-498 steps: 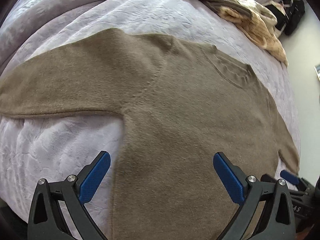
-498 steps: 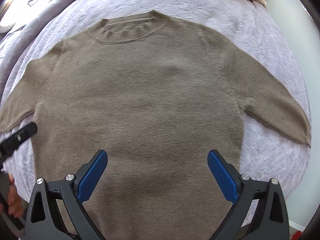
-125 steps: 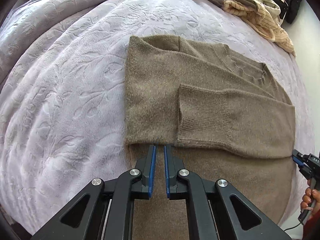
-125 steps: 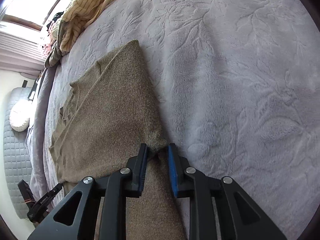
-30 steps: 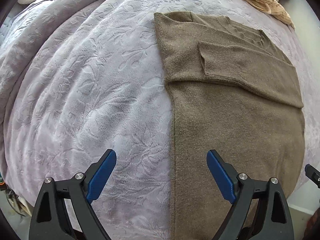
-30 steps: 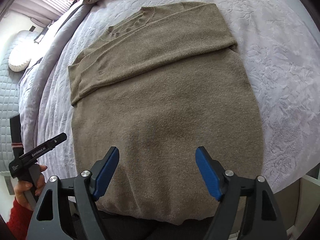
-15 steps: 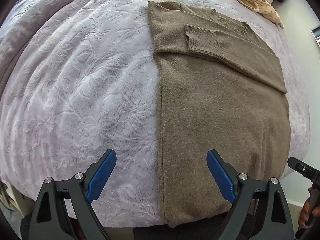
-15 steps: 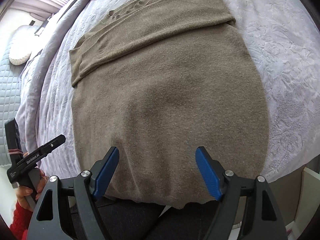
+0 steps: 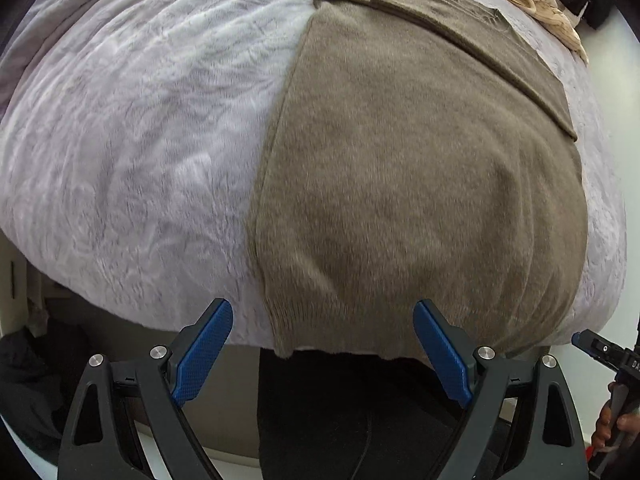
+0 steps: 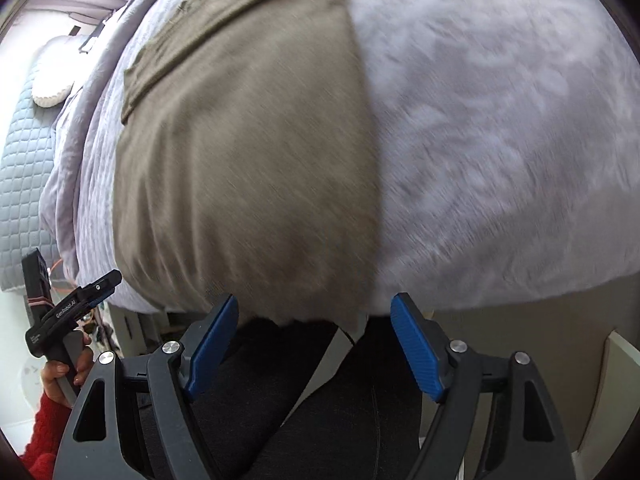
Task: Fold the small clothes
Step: 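Close both tools on the sweater hem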
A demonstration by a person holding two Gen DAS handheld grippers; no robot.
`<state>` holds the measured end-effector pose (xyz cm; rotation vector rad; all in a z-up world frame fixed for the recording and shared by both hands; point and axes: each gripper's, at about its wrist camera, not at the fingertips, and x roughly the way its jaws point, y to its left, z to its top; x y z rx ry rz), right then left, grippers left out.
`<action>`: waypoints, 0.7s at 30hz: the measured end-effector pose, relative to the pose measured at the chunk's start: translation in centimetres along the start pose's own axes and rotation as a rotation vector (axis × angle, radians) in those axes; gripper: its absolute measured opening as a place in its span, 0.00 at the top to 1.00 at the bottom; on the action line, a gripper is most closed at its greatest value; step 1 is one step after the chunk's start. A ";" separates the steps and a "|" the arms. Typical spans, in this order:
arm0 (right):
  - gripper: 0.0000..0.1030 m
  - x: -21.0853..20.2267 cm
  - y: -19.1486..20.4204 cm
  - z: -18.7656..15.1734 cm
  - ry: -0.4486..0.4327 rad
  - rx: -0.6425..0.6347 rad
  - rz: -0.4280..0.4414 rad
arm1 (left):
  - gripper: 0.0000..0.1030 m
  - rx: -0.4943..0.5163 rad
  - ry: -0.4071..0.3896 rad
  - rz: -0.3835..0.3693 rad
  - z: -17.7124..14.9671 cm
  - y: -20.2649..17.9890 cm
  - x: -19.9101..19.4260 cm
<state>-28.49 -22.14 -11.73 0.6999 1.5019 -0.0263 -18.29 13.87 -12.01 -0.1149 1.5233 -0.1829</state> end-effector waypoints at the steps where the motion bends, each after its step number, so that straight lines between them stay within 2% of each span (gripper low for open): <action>1: 0.21 0.4 -0.6 -0.3 0.014 0.006 0.011 | 0.10 -0.009 0.006 -0.006 -0.9 0.0 0.4; 5: 0.21 2.9 -1.9 -1.1 0.070 0.022 0.060 | 0.10 -0.031 0.015 -0.023 -2.4 0.5 2.0; 10: 0.21 6.5 -1.5 -0.9 0.101 -0.017 0.075 | 0.10 -0.069 0.027 -0.051 -2.1 1.3 4.6; 14: 0.21 8.8 -1.8 -0.4 0.117 0.026 0.130 | 0.11 -0.078 0.023 -0.078 -1.8 1.5 5.6; 15: 0.21 9.2 -1.8 -0.3 0.129 0.050 0.164 | 0.22 -0.072 0.017 -0.084 -1.9 1.4 5.4; 16: 0.23 9.3 -1.8 -0.4 0.137 0.068 0.193 | 0.39 -0.062 0.015 -0.104 -2.2 1.4 5.1; 17: 0.39 9.2 -1.8 -0.4 0.136 0.086 0.219 | 0.48 -0.053 0.014 -0.120 -2.4 1.4 4.7; 18: 0.53 8.9 -1.7 -0.5 0.134 0.097 0.240 | 0.68 -0.044 0.012 -0.135 -2.4 0.8 4.6; 19: 0.83 8.6 -1.7 -0.5 0.135 0.101 0.251 | 0.85 -0.033 0.011 -0.162 -2.6 0.8 4.2; 21: 0.86 7.6 -1.4 -0.7 0.126 0.088 0.296 | 0.85 -0.036 0.005 -0.223 -3.0 1.1 2.9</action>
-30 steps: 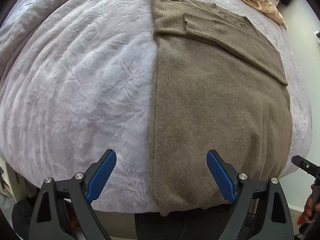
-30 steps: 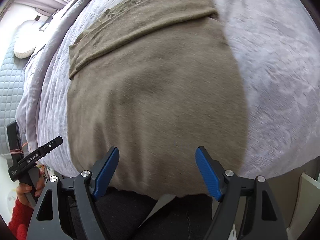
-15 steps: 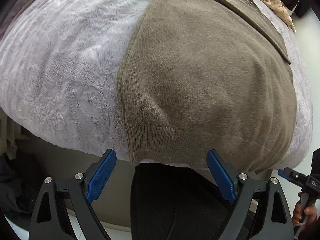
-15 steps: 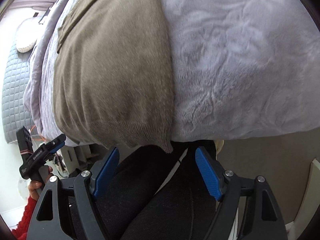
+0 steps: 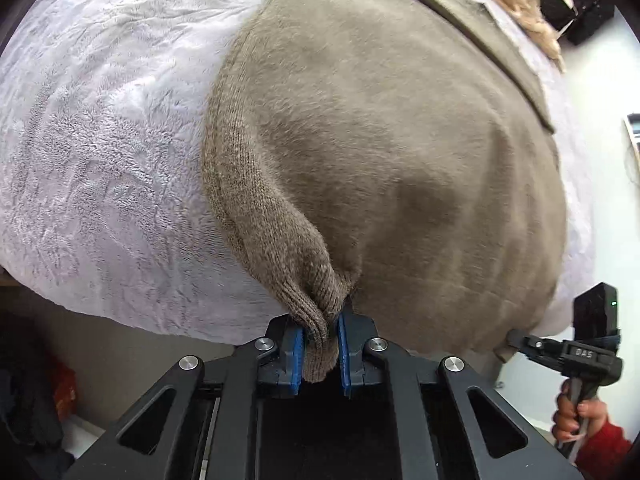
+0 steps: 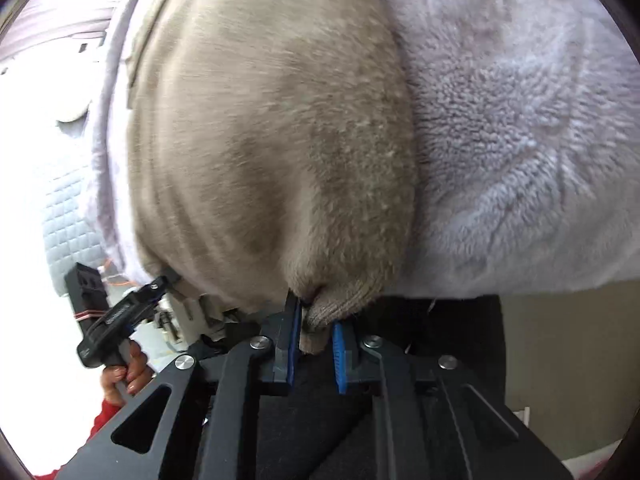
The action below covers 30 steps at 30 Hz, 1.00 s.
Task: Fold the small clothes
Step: 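Close both tools on the sweater hem, then lift the hem with both tools and carry it toward the collar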
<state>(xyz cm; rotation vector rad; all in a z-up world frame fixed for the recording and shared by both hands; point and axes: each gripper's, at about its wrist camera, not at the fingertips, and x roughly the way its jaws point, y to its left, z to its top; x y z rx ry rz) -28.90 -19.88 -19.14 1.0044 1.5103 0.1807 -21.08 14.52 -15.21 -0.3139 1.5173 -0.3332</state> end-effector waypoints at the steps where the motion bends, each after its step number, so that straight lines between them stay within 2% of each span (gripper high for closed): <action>1: 0.87 -0.5 0.4 -0.3 -0.002 -0.018 0.027 | 0.85 -0.001 -0.010 -0.028 -0.2 0.1 -0.8; 3: 0.87 -1.8 1.3 -0.8 -0.010 -0.052 0.069 | 0.85 -0.002 -0.047 -0.094 -0.6 -0.3 -2.9; 5: 0.88 -3.0 2.1 -1.2 -0.021 -0.075 0.117 | 0.85 -0.002 -0.083 -0.130 -0.7 -0.7 -4.7; 9: 0.88 -5.2 3.7 -0.9 -0.052 -0.112 0.202 | 0.85 -0.019 -0.157 -0.169 -0.5 -1.4 -7.9; 10: 0.88 -5.7 4.0 -0.8 -0.062 -0.119 0.222 | 0.85 -0.016 -0.172 -0.177 0.8 -1.1 -8.8; 12: 0.89 -6.9 4.6 -0.3 -0.080 -0.130 0.259 | 0.85 -0.010 -0.197 -0.186 1.1 -1.7 -9.8; 21: 0.89 -11.0 5.5 2.9 -0.203 -0.097 0.411 | 0.85 0.005 -0.255 -0.278 8.0 -3.8 -11.9; 26: 0.90 -12.4 7.1 4.5 -0.301 -0.037 0.470 | 0.85 0.066 -0.246 -0.293 12.9 -4.8 -13.4; 30: 0.92 -14.6 8.8 7.3 -0.401 0.005 0.492 | 0.85 0.135 -0.237 -0.313 17.3 -5.8 -14.5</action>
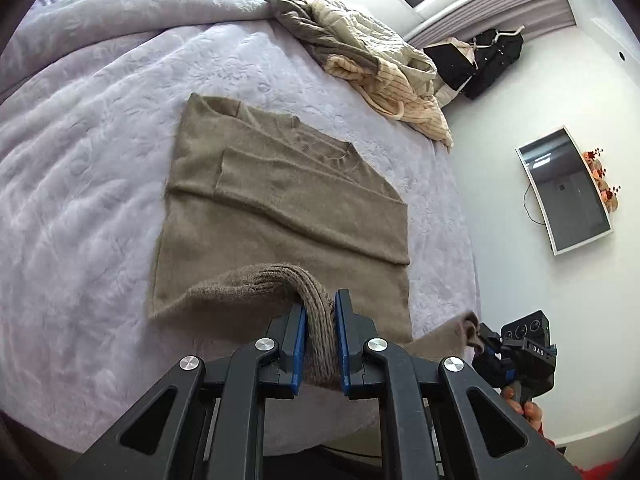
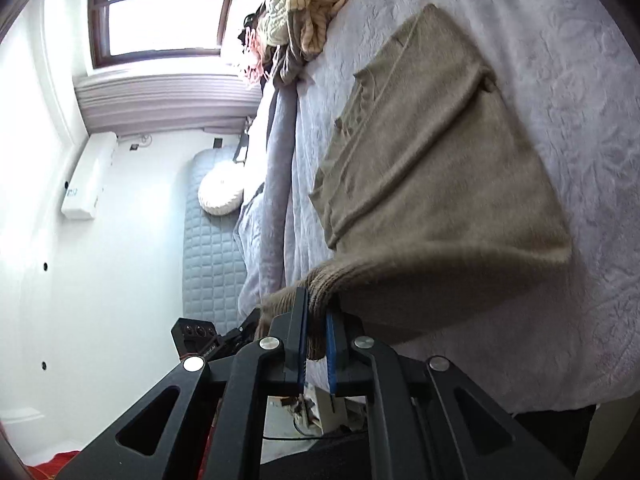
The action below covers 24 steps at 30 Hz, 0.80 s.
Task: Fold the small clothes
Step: 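Lift the hem with both tools and carry it toward the collar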
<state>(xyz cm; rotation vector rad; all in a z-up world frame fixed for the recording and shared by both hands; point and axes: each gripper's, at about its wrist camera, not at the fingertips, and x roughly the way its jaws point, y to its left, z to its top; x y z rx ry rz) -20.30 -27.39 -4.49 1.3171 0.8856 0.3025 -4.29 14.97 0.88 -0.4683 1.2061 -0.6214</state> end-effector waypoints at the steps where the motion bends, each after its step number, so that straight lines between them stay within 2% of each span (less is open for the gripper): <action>1: 0.92 0.1 0.5 0.7 -0.023 0.000 -0.004 | 0.85 0.017 0.003 -0.012 1.5 0.0 0.1; 4: 0.92 0.7 2.3 3.3 -0.082 -0.005 -0.033 | 0.85 0.041 0.013 -0.050 5.2 0.1 0.8; 6: 0.92 1.8 3.4 4.8 -0.105 -0.016 -0.056 | 0.86 0.090 0.022 -0.064 8.0 0.1 1.9; 10: 0.92 5.3 4.2 8.4 -0.088 -0.037 -0.141 | 0.86 0.139 0.056 -0.003 11.6 0.7 5.3; 14: 0.92 7.7 3.5 10.5 -0.039 -0.052 -0.207 | 0.86 0.136 0.088 0.045 12.8 1.8 8.4; 16: 0.92 8.3 2.7 11.4 -0.017 -0.050 -0.250 | 0.85 0.136 0.100 0.109 12.7 2.1 9.5; 19: 0.88 9.1 0.4 12.9 0.050 -0.042 -0.355 | 0.85 0.144 0.124 0.280 11.9 2.3 10.6; 20: 0.88 9.5 -0.4 13.2 0.069 -0.041 -0.403 | 0.81 0.147 0.147 0.322 11.5 2.5 11.2; 22: 0.83 9.7 -1.4 13.7 0.120 -0.069 -0.503 | 0.32 0.181 0.195 0.380 10.7 2.8 12.6; 24: 0.54 9.5 -1.9 14.1 0.145 -0.109 -0.574 | 0.29 0.253 0.195 0.430 9.7 2.6 13.8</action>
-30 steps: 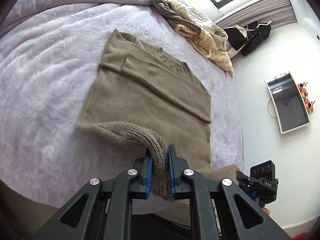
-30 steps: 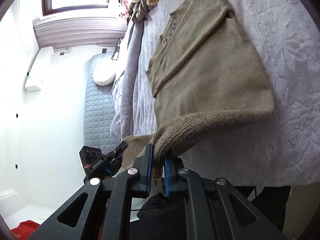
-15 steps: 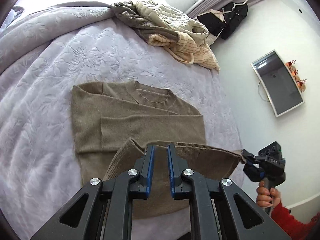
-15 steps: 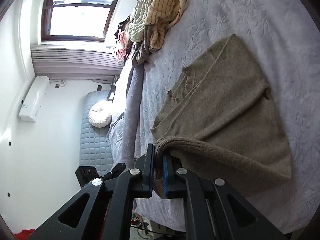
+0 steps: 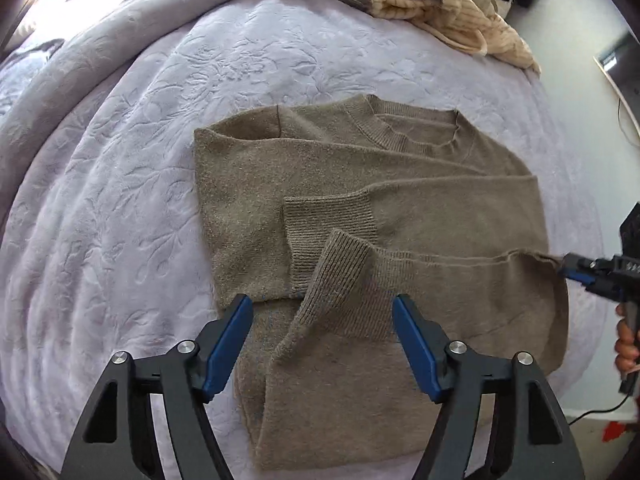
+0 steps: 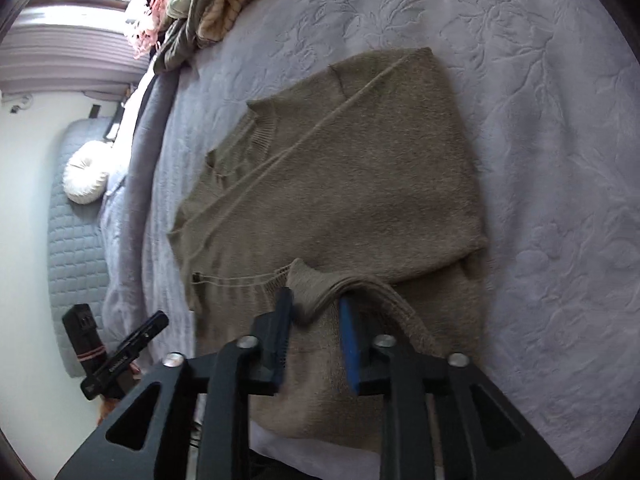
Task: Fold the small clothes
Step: 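Lift the hem with both tools and carry it toward the collar, then lower the hem onto the collar and open both tools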
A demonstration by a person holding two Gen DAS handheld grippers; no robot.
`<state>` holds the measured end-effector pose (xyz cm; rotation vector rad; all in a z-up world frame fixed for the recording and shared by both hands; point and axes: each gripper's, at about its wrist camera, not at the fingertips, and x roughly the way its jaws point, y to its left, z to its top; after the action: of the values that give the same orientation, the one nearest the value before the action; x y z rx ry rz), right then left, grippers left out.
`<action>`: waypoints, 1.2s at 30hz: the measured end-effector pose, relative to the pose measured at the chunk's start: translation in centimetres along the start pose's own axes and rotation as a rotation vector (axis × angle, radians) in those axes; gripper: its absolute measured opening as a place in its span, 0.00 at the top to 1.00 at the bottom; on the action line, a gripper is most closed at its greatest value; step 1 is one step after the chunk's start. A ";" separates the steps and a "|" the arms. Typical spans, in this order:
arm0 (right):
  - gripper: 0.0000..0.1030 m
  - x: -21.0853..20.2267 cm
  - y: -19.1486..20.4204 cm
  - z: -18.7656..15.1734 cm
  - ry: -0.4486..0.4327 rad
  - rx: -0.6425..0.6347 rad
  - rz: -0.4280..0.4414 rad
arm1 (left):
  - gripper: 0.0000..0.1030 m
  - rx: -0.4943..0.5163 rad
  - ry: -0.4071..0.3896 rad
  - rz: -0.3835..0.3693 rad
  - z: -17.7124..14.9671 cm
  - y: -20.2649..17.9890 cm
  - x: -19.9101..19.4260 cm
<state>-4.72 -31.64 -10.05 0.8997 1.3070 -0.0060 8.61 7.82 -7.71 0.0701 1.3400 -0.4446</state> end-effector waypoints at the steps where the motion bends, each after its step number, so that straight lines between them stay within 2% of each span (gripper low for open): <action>1: 0.34 -0.2 -0.2 0.1 0.001 -0.024 -0.025 | 0.29 0.024 0.015 0.020 -0.2 -0.4 0.6; 7: 0.34 -1.3 -0.2 0.9 -0.007 -0.184 -0.165 | 0.29 0.064 0.070 0.018 0.9 -2.0 3.9; 10: 0.34 0.3 0.2 1.6 0.018 -0.264 -0.237 | 0.29 0.089 0.107 0.004 1.6 -2.3 5.6; 12: 0.34 2.0 0.3 2.1 0.039 -0.293 -0.249 | 0.29 0.097 0.124 -0.010 1.9 -2.3 6.4; 13: 0.34 3.0 0.2 2.3 0.059 -0.293 -0.257 | 0.33 0.099 0.124 -0.012 1.9 -2.3 6.6; 14: 0.43 3.9 0.1 2.3 0.077 -0.291 -0.267 | 0.43 0.102 0.118 -0.019 1.8 -2.3 6.6; 15: 0.55 4.7 0.3 2.1 0.095 -0.299 -0.284 | 0.75 0.106 0.117 -0.033 1.8 -2.2 6.6; 16: 0.84 4.9 0.7 1.7 0.097 -0.322 -0.303 | 0.87 0.096 0.124 -0.056 1.8 -2.0 6.5; 17: 0.91 4.8 1.3 1.2 0.089 -0.348 -0.314 | 0.87 0.081 0.117 -0.070 1.8 -1.6 6.2; 21: 0.92 1.3 3.6 -0.8 -0.017 -0.412 -0.377 | 0.87 0.071 0.035 -0.121 0.9 -1.0 2.7; 27: 0.92 -4.8 7.3 -1.0 -0.184 -0.497 -0.406 | 0.87 0.041 -0.129 -0.174 1.6 -0.1 -4.5; 31: 0.92 -6.2 10.4 1.1 -0.259 -0.593 -0.440 | 0.87 0.058 -0.222 -0.175 4.6 0.0 -7.0; 36: 0.92 -4.3 12.1 5.6 -0.297 -0.616 -0.451 | 0.87 0.068 -0.266 -0.117 8.9 0.8 -5.1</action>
<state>4.32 -28.71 0.29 0.0661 1.1096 -0.0817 16.36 7.27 -0.94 -0.0119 1.0712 -0.5779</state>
